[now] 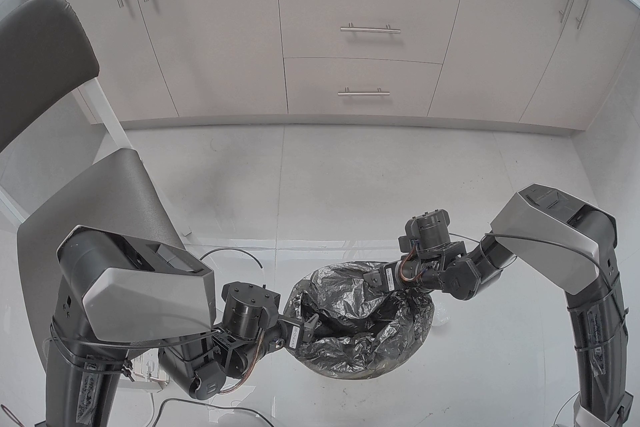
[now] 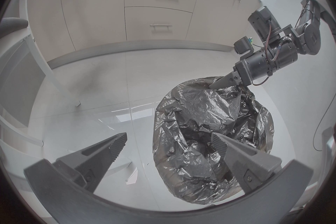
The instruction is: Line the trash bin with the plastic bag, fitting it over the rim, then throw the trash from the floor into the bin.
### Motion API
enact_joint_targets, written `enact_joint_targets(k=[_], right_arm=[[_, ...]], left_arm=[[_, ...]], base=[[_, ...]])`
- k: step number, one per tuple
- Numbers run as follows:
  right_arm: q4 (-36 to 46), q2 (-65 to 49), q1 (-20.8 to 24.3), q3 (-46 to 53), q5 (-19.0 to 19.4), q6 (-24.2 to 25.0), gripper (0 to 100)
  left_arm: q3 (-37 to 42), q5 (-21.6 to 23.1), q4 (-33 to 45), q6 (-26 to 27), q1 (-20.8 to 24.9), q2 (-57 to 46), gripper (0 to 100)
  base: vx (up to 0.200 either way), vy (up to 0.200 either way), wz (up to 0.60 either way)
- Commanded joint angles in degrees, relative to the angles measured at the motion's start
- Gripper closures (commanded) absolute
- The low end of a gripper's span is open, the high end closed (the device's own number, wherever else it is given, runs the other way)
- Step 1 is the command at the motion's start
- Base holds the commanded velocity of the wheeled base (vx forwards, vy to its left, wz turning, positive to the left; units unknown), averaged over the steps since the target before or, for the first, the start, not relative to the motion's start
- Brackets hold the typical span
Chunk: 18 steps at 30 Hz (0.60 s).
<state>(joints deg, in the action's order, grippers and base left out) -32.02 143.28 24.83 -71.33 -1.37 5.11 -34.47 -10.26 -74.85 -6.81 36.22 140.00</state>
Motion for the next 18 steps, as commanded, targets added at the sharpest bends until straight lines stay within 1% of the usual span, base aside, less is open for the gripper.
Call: enact_joint_targets(k=[1,5,18], right_arm=[[2.32,2.27,-0.40,-3.03,-0.04,0.08,0],[3.99,3.15,-0.75,-5.49,-0.04,0.08,0],[4.51,5.08,-0.75,-6.72,-0.57,-0.45,0]], left_arm=[[0.02,-0.02,-0.03,0.05,-0.01,0.19,0],[0.02,-0.11,-0.03,0.05,0.08,0.19,0],[0.02,-0.11,-0.03,0.05,0.34,0.28,0]], base=[[0.000,0.000,0.00],[0.000,0.000,0.00],[0.000,0.000,0.00]])
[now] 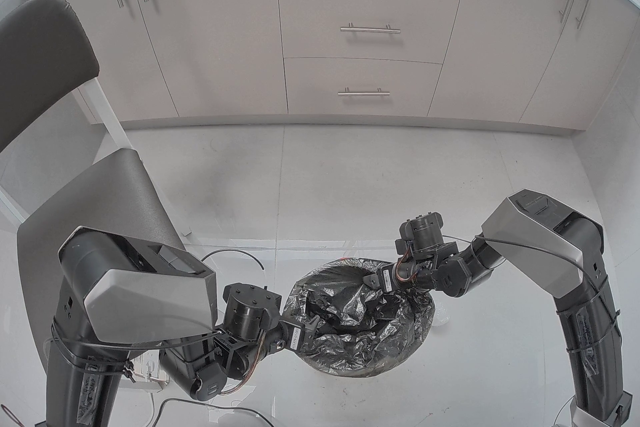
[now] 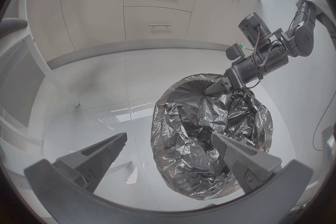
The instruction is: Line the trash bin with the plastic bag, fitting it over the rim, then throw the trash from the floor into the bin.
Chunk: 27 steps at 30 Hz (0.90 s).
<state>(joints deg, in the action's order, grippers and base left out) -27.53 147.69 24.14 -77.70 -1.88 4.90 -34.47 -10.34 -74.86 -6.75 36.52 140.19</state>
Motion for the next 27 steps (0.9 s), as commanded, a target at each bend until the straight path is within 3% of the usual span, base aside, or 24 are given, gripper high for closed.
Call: enact_joint_targets(k=[1,13,20,27], right_arm=[[0.02,0.67,-0.06,-0.34,-0.06,-0.33,0],[0.02,1.11,-1.37,-0.78,-2.78,-2.18,0],[0.02,0.06,-0.93,0.27,-9.20,-3.93,0],[0.02,-2.58,0.03,3.17,-9.72,-4.99,0]], left_arm=[[0.02,-0.03,-0.02,-0.01,0.04,0.08,0],[-0.07,-0.03,-0.64,-0.01,0.04,0.52,0],[0.11,-0.03,-2.48,-0.01,0.04,1.14,0],[0.11,-0.03,-2.57,-0.01,0.13,1.14,0]], base=[[0.000,0.000,0.00],[0.000,0.000,0.00],[0.000,0.000,0.00],[0.000,0.000,0.00]])
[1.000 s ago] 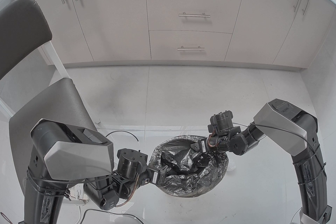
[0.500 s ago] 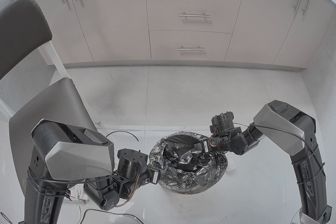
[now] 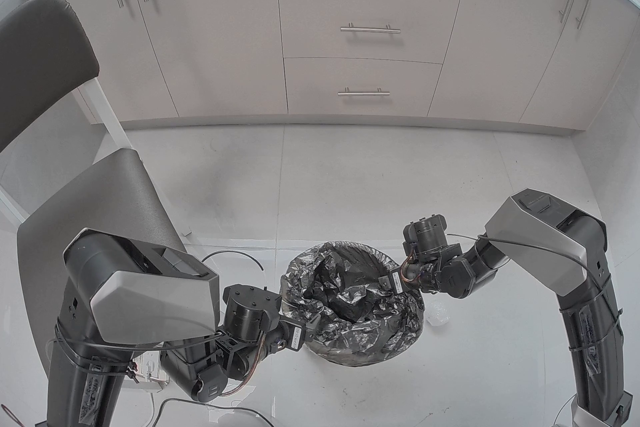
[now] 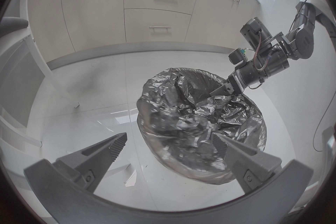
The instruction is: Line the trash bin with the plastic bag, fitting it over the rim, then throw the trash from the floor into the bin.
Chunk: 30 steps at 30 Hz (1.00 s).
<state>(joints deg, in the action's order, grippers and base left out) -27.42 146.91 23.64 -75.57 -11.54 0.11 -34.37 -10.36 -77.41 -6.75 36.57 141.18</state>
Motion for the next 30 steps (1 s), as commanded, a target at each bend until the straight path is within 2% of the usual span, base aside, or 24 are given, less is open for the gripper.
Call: enact_joint_targets(k=[1,14,23,30], right_arm=[[-0.18,-1.98,0.71,1.13,-0.06,-0.20,0],[-1.06,-8.92,6.33,5.61,0.65,2.53,0],[-3.52,-17.71,11.17,17.65,0.91,3.32,0],[-5.28,-19.47,13.80,24.77,1.26,2.70,0]], left_arm=[[0.00,-0.01,-0.02,-0.01,0.08,0.15,0],[0.00,-0.01,-1.34,-0.45,0.17,-0.11,0],[0.62,-0.01,-2.31,-0.37,0.69,-0.29,0],[0.44,-0.01,-2.31,-0.37,0.69,-0.03,0]], base=[[0.000,0.000,0.00],[0.000,0.000,0.00],[0.000,0.000,0.00],[0.000,0.000,0.00]])
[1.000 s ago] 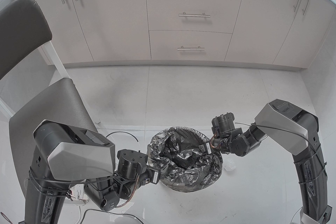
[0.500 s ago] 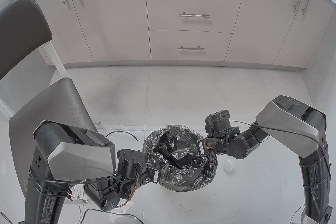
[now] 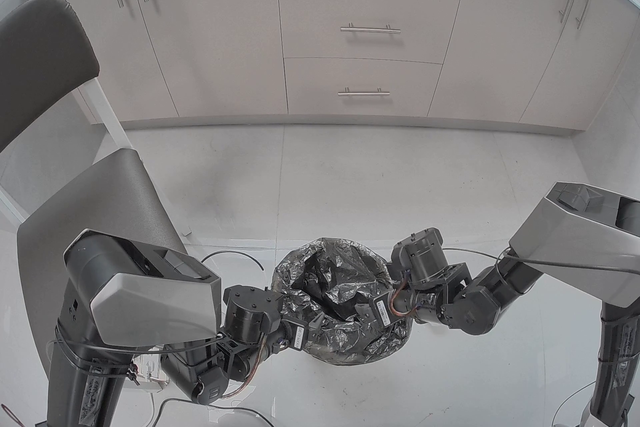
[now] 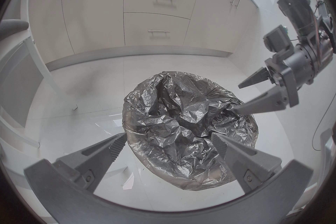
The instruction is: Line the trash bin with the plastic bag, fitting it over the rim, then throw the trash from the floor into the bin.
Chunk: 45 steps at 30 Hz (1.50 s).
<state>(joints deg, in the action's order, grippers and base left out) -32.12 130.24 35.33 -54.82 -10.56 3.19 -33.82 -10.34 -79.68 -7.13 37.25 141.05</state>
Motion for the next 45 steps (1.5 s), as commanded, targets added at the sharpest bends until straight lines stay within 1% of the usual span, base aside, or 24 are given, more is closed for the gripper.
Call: enact_joint_targets(k=[1,4,15,21,40,45], right_arm=[[-0.57,-2.80,2.20,4.28,0.71,-0.82,0],[-0.57,-2.45,2.29,5.07,3.00,-2.23,0],[-0.49,-0.34,3.08,6.22,3.09,-2.67,0],[-0.66,2.12,4.22,5.60,3.09,-2.67,0],[-0.05,10.03,3.08,-6.26,3.00,-2.58,0],[0.13,11.96,1.41,-9.34,3.00,-2.67,0]], left_arm=[[-0.11,-0.03,-0.04,0.01,0.01,0.11,0],[-0.11,-0.03,-0.04,0.01,0.01,0.11,0],[-0.20,-0.03,-0.04,0.01,-0.08,0.20,0],[-0.20,-0.03,-0.04,0.01,-0.08,0.20,0],[-0.20,-0.03,-0.04,0.01,-0.08,0.20,0],[-0.20,-0.03,-0.04,0.01,-0.08,0.20,0]], base=[[0.000,0.000,0.00],[0.000,0.000,0.00],[0.000,0.000,0.00],[0.000,0.000,0.00],[0.000,0.000,0.00],[0.000,0.000,0.00]])
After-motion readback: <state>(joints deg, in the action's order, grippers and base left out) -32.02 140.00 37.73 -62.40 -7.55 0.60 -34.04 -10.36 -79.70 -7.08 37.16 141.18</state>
